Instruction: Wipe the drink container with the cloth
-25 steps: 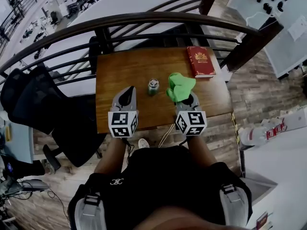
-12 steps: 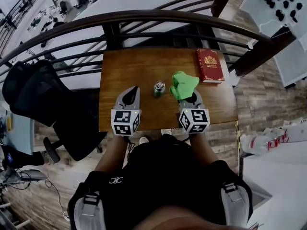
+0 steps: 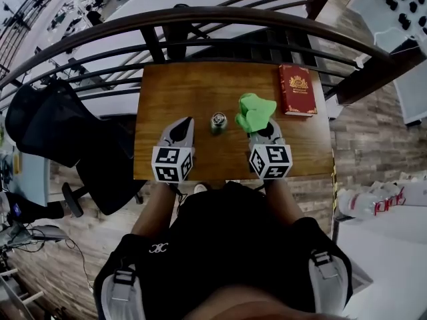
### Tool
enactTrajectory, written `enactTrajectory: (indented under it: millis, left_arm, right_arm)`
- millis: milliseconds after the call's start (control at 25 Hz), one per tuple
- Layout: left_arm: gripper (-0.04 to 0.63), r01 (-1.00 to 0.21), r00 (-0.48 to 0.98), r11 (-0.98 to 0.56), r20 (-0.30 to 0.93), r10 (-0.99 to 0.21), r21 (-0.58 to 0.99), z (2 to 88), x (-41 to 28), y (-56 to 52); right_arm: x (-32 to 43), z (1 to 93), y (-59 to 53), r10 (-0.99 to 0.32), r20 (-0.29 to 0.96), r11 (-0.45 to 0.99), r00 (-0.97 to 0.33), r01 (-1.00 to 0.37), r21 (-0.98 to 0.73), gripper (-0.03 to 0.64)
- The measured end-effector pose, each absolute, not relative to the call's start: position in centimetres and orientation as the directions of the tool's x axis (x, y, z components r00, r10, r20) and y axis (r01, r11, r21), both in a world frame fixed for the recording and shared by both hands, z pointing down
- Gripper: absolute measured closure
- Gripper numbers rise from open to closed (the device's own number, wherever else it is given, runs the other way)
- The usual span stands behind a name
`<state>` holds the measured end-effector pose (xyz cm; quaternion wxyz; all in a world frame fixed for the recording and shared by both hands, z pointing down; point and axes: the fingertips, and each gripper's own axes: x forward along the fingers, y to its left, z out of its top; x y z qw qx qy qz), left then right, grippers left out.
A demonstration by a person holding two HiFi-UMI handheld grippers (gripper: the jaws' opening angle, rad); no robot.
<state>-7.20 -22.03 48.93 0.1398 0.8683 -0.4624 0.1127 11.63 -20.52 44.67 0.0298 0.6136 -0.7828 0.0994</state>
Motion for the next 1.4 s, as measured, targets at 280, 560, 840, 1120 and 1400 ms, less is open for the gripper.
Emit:
enactTrajectory:
  millis: [280,560,840,1120,1400]
  left_arm:
    - [0.418,-0.784,0.610,-0.602,0.360,-0.706,0.147,50.9,-4.6,-22.1]
    - [0.261,-0.735,0.645,-0.671,0.407,-0.647,0.097,52.7,-2.5,-21.9]
    - [0.229,-0.706,0.635,-0.706,0.495,-0.593,0.059,56.4,-0.2,-22.9]
    - [0.227,-0.691,0.626,-0.719,0.560,-0.542,0.077,61.0,1.8,-24.5]
    - [0.225,-0.673,0.618,-0.735,0.606,-0.500,0.080,64.5,3.2,-25.6]
  right_arm:
    - [13.0,46.3,-21.2,-0.949,0.193,0.226,-0.250,-0.964,-0.140,0.571]
    - [13.4,47.1,-21.7,-0.940,0.216,0.237,-0.263,-0.962,-0.139,0.571]
    - [14.8,48.1,-21.7,-0.936,0.248,0.225,-0.251,-0.966,-0.131,0.571]
    - [16.4,49.5,-21.5,-0.931,0.283,0.207,-0.232,-0.971,-0.116,0.571]
    - [18.3,50.1,-21.6,-0.933,0.300,0.174,-0.199,-0.979,-0.107,0.571]
